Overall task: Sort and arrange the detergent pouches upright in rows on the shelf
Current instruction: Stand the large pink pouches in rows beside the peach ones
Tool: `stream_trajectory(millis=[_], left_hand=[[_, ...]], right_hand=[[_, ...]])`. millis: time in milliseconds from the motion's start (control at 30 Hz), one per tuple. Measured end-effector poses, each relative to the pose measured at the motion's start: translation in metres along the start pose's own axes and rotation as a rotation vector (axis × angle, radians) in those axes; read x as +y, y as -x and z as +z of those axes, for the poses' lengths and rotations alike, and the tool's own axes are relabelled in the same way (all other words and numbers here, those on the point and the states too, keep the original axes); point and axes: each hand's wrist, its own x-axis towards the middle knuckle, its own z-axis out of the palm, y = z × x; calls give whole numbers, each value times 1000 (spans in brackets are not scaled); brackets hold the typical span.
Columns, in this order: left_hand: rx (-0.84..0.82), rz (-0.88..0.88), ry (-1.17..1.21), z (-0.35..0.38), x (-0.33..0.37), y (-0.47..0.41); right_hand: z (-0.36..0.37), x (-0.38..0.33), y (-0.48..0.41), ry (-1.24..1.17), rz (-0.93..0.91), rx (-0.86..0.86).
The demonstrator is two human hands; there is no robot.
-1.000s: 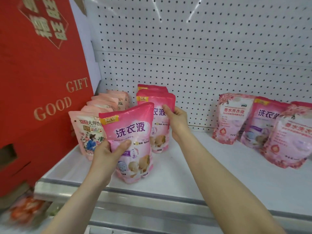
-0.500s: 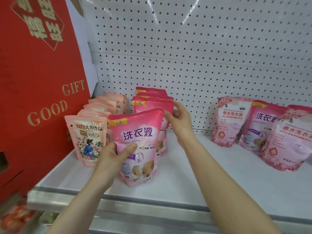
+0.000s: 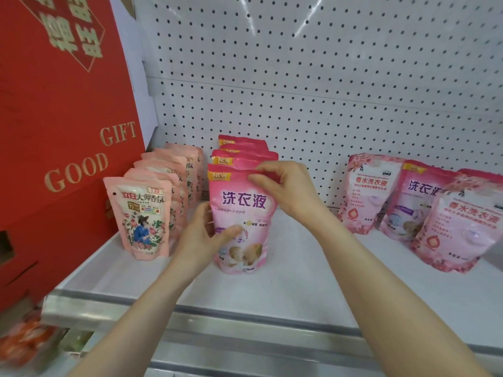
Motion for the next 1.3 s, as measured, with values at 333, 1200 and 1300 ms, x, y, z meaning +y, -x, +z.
stream_trajectory(millis=[333,1200,1300], left_hand=[[24,137,-323,12,-8,7],[-236,391,-424,239,30,8],[-301,359,-458,309,40,-17]], right_hand=[[15,4,-13,-57,137,156],[-231,186,192,-6,826,928],[-256,209,191,12,816,632]])
